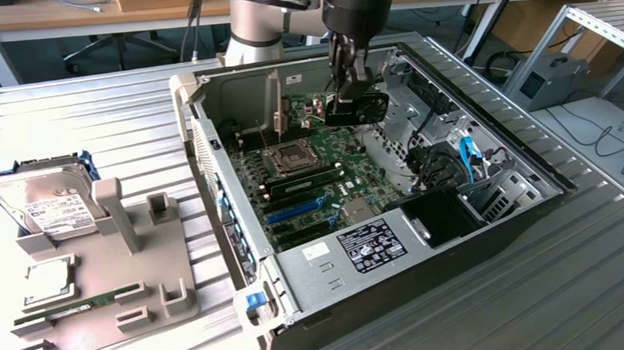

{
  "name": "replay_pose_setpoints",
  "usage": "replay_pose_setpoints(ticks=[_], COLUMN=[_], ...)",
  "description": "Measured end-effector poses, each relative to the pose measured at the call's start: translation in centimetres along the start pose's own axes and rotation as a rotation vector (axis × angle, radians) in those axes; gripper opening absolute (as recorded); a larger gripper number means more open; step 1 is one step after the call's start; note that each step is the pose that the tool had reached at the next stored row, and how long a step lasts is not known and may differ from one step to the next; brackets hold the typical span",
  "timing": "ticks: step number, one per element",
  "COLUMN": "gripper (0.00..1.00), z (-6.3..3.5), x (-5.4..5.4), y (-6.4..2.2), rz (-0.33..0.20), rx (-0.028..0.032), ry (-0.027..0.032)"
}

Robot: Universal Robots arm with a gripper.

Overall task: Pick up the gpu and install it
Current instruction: 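Insert the gpu into the slot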

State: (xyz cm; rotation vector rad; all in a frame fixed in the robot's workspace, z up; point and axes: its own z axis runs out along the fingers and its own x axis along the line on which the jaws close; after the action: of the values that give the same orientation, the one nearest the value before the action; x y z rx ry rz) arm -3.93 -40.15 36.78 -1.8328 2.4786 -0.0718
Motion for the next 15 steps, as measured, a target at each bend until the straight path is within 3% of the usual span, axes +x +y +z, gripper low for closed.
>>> replay_pose_setpoints(ticks=[15], gripper=[0.26], z=[0.02], x=[0.00], y=[0.00], rz=[-0.067], rx=[-0.0002], ry=[-0.0014])
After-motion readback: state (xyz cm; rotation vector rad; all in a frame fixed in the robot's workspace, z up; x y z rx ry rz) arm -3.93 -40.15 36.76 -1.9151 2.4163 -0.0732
